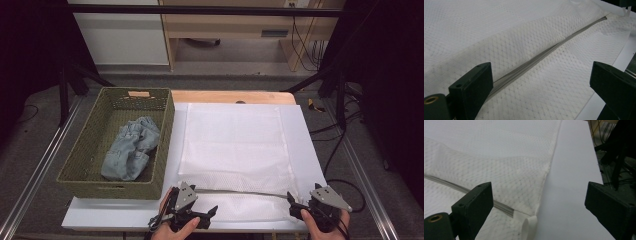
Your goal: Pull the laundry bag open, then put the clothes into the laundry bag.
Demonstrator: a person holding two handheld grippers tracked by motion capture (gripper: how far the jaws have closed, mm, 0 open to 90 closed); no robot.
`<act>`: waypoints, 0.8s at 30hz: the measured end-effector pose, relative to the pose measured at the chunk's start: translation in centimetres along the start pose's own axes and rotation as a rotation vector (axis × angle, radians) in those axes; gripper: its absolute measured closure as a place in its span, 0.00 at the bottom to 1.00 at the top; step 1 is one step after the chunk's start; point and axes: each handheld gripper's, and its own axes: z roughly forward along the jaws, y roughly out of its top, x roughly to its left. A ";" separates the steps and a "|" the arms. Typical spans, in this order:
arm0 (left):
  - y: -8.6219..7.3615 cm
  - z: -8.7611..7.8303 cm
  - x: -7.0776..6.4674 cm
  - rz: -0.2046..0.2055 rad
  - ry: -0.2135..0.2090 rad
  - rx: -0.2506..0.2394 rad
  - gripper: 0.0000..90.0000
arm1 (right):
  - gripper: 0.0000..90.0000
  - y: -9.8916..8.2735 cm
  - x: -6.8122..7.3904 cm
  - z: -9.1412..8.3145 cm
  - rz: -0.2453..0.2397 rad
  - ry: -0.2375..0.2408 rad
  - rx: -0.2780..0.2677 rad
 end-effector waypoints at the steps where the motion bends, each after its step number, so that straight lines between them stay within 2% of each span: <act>1: 0.0 -0.1 0.0 0.007 -0.001 0.007 0.05 | 0.10 0.1 0.1 -0.1 0.005 0.013 -0.003; 6: 0.1 -0.4 0.1 0.006 0.012 -0.017 0.05 | 0.11 1.0 1.3 0.3 -0.025 0.069 -0.005; 7: 0.2 -0.3 0.1 0.006 0.010 -0.018 0.05 | 0.11 1.4 1.6 0.4 -0.048 0.070 0.003; 9: 0.4 -0.1 0.2 0.002 0.003 -0.014 0.06 | 0.12 1.9 1.9 0.6 -0.059 0.076 0.008; 10: 0.4 -0.1 0.2 -0.002 -0.001 -0.012 0.06 | 0.13 2.9 2.5 1.1 -0.093 0.112 0.031; 13: 0.1 0.0 0.0 0.025 -0.011 0.019 0.06 | 0.14 4.6 3.5 1.8 -0.142 0.145 0.055; 16: -0.2 -0.1 -0.1 0.055 0.001 0.031 0.06 | 0.16 6.4 4.4 2.5 -0.200 0.195 0.072; 18: -0.2 -0.3 0.2 0.041 0.005 0.022 0.06 | 0.19 7.7 5.1 2.8 -0.219 0.231 0.073; 20: -0.2 -0.5 0.5 0.037 0.011 0.015 0.06 | 0.20 8.7 5.9 3.4 -0.260 0.253 0.094; 24: 0.4 -1.3 0.8 0.025 0.008 -0.014 0.06 | 0.24 9.5 7.7 4.7 -0.340 0.285 0.130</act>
